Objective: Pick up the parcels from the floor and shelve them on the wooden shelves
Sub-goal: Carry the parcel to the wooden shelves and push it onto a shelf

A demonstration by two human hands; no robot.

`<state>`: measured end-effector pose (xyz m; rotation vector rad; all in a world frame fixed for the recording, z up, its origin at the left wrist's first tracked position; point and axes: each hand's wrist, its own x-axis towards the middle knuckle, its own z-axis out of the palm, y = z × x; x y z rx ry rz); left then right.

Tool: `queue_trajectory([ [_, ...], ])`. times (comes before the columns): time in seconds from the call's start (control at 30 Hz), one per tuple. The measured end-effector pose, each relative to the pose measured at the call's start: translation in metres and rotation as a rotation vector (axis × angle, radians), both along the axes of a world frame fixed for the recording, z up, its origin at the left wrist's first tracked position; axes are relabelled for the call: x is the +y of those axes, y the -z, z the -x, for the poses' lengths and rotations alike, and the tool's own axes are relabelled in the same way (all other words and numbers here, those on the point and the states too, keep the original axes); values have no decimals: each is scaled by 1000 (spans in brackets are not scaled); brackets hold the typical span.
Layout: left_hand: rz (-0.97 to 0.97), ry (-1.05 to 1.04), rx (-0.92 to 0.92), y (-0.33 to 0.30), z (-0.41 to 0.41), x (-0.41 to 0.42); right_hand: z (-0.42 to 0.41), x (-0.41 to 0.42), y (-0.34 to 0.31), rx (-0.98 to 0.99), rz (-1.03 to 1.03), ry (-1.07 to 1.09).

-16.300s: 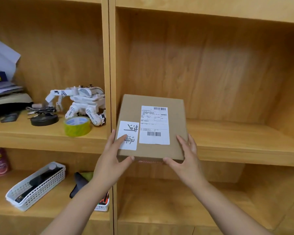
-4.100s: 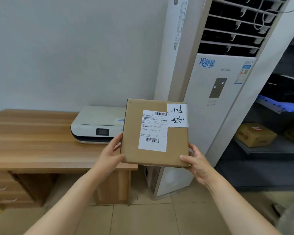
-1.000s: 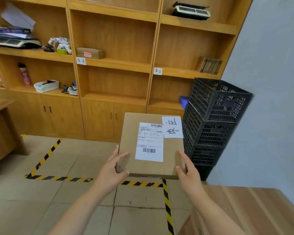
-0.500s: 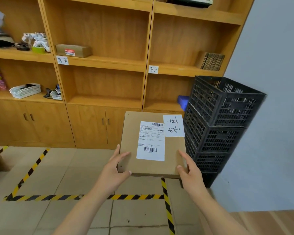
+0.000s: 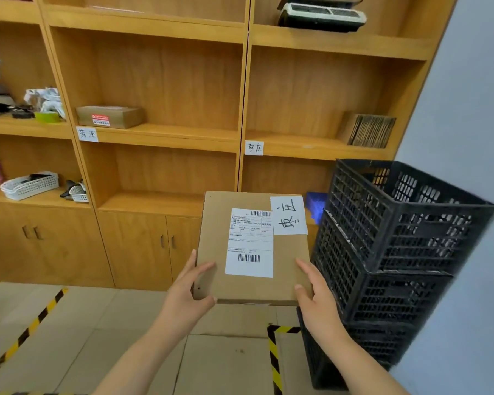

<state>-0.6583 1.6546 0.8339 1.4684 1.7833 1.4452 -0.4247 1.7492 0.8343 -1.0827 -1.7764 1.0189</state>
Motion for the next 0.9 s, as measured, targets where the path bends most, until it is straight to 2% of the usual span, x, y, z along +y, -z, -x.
queue_trajectory([
  [0.23, 31, -16, 5, 4, 15, 89, 15, 93, 8, -18, 23, -17],
  [0.47, 17, 41, 27, 1, 53, 201, 49, 196, 7, -7, -3, 62],
  [0.9, -57, 145, 23, -27, 153, 413, 143, 371, -33, -15, -94, 158],
])
